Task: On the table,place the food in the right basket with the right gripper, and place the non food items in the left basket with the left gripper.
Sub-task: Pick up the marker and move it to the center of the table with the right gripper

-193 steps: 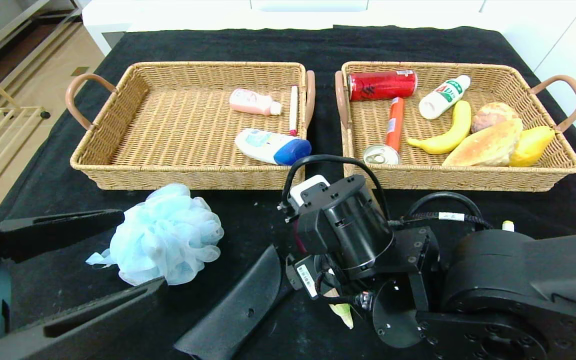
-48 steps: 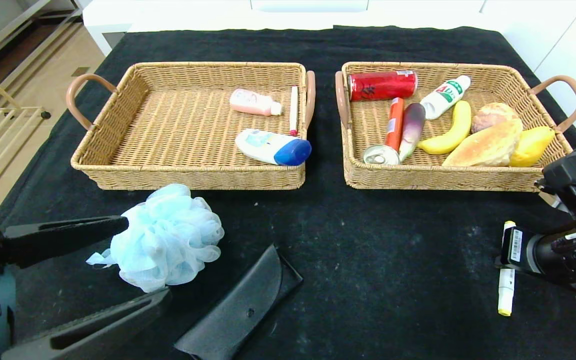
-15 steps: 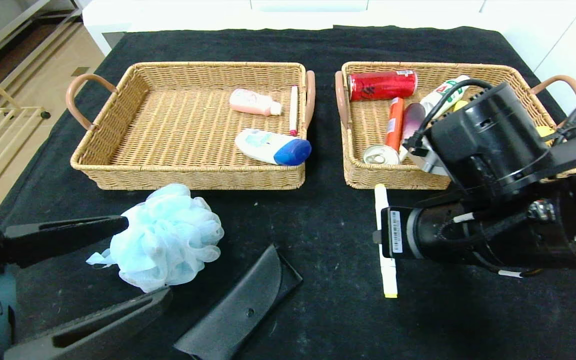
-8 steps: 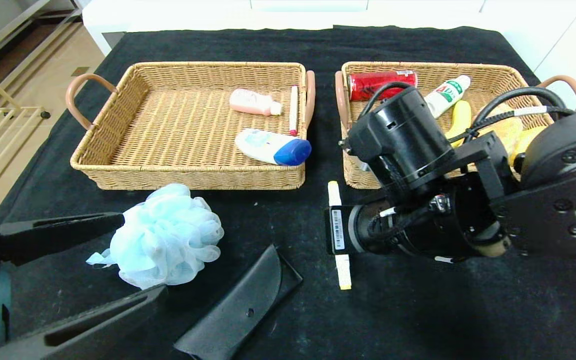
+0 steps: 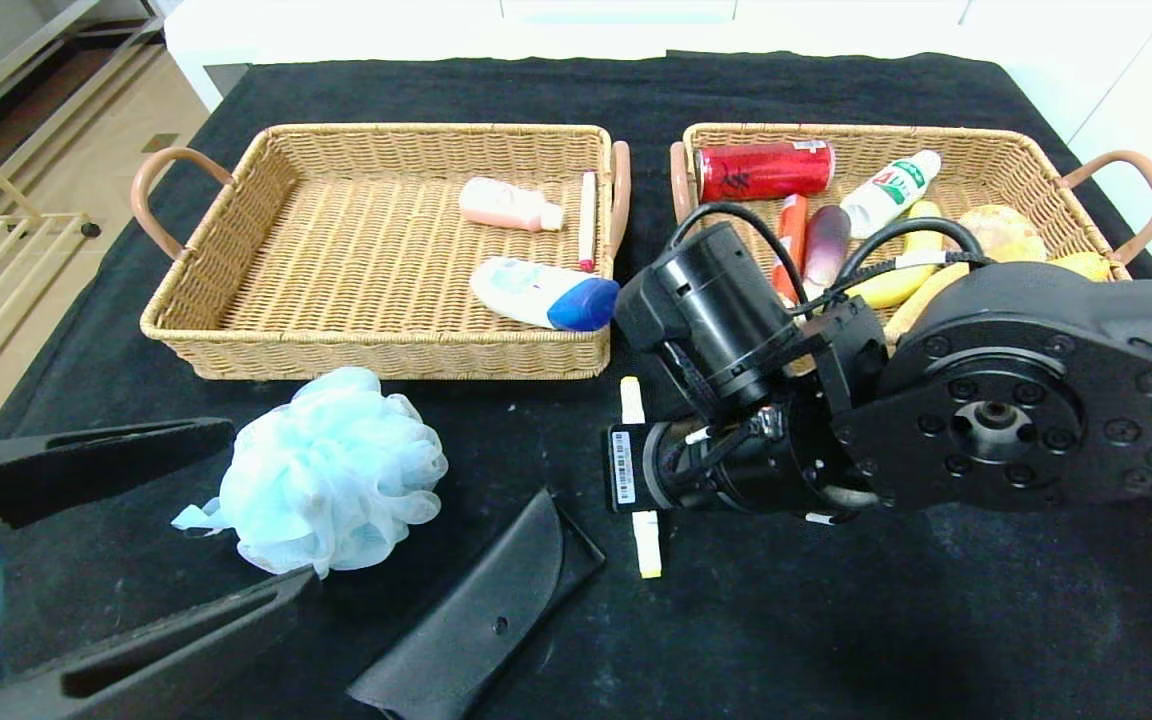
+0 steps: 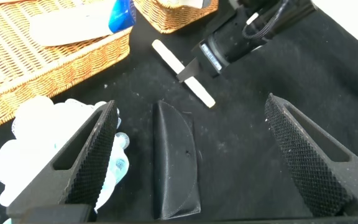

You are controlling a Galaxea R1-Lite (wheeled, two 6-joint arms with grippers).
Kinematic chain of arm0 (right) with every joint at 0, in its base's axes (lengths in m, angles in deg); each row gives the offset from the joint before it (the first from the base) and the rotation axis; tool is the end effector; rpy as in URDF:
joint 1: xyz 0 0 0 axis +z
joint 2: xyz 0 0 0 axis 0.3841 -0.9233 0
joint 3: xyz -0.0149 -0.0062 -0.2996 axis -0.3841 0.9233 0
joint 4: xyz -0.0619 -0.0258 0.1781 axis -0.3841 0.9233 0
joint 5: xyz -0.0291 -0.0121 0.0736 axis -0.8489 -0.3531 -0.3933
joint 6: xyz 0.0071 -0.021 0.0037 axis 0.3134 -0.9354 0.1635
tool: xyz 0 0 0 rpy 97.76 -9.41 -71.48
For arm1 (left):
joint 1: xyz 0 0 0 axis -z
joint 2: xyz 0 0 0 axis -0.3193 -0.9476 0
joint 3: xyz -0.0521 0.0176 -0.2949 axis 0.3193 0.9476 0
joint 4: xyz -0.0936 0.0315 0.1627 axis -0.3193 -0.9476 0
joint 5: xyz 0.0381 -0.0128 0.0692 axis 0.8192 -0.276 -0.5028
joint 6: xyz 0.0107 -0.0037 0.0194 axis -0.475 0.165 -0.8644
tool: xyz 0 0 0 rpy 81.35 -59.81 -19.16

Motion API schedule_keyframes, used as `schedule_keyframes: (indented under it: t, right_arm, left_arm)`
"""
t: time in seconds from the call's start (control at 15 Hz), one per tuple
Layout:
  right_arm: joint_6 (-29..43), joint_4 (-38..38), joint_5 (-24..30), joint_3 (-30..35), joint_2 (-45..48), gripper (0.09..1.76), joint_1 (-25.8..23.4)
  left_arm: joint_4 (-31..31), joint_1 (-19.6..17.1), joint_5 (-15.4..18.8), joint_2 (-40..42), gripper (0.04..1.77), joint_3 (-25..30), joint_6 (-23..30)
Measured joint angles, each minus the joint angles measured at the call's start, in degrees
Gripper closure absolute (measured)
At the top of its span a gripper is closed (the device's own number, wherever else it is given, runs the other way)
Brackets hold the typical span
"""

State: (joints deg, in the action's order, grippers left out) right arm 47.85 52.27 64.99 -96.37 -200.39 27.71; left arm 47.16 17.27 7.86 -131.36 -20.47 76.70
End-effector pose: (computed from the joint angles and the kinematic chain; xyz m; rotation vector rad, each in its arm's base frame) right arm 0.2490 0.2908 0.2275 0.1136 0.7771 0.3862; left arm 0.0826 -0.0636 0.2634 0.0862 0.0399 -0.7703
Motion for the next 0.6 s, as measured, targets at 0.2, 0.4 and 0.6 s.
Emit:
schedule_keyframes:
  t: [0.2,0.4,0.6]
  right_arm:
    - [0.07,-0.09,-0.12,-0.27,-0.8,1.57,-0.17]
    - [0.05,-0.01,-0.34,-0.41,-1.06,1.57,-0.3]
    - [0.05,0.1,-0.33,-0.49,-1.13,1.29,-0.44]
  left_arm:
    - [-0.01,0.02,0.0,0.0,0.09,0.0,-0.02]
    - [-0.01,0.0,-0.01,0.0,0.09,0.0,-0.02]
    - [-0.01,-0.04,0.0,0.0,0.09,0.02,-0.02]
